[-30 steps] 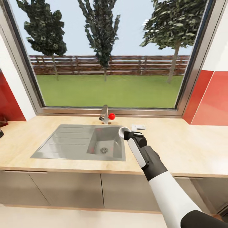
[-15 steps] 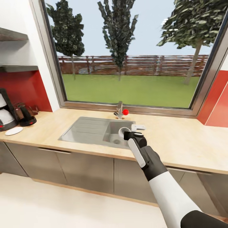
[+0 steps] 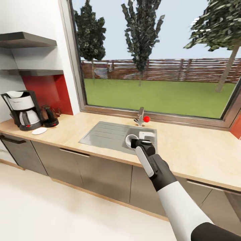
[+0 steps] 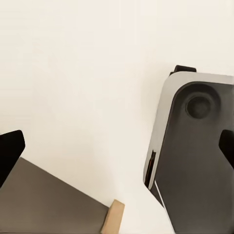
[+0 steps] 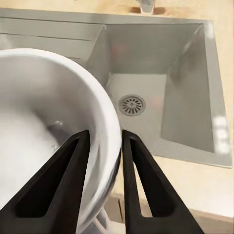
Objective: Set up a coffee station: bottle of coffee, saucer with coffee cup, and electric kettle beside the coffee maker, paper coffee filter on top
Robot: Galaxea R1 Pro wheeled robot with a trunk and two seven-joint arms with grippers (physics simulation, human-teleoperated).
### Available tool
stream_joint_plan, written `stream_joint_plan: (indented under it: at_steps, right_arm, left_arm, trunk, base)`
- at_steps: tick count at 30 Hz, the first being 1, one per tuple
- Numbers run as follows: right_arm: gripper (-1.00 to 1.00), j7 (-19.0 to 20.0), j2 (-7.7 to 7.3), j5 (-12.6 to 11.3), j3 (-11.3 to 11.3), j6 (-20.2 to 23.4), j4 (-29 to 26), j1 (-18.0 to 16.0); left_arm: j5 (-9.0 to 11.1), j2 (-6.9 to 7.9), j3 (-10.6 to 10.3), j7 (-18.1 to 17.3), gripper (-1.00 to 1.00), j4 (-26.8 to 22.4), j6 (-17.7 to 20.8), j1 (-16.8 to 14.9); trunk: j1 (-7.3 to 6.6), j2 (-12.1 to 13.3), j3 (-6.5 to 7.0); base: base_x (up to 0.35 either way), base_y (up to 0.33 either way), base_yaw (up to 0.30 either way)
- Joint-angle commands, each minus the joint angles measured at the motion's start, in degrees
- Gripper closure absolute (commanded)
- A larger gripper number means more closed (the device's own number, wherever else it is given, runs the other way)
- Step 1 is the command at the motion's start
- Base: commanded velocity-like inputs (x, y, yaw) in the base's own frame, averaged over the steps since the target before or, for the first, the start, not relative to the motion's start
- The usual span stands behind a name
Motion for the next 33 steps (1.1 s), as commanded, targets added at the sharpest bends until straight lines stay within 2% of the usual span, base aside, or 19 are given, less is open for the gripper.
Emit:
stream_joint_plan:
  at_steps: [1, 33]
  right_arm:
    - [1.00, -0.43, 0.00, -0.61, 0.06, 0.05, -0.13, -0.06]
    - [1.00, -0.43, 0.00, -0.83, 0.16, 0.12, -0.48, -0.07]
  left_arm:
    - [-0.58, 0.01, 0.37, 0.25, -1.00, 0.13, -0.24, -0.09]
    - [-0.59, -0.08, 0.33, 0.23, -1.00, 0.14, -0.29, -0.13]
  trunk:
    - [0.04, -0.12, -0.07]
    - [0.04, -0.12, 0.16]
  base:
    - [0.000, 0.000, 0.234]
    - [0.000, 0.000, 0.274]
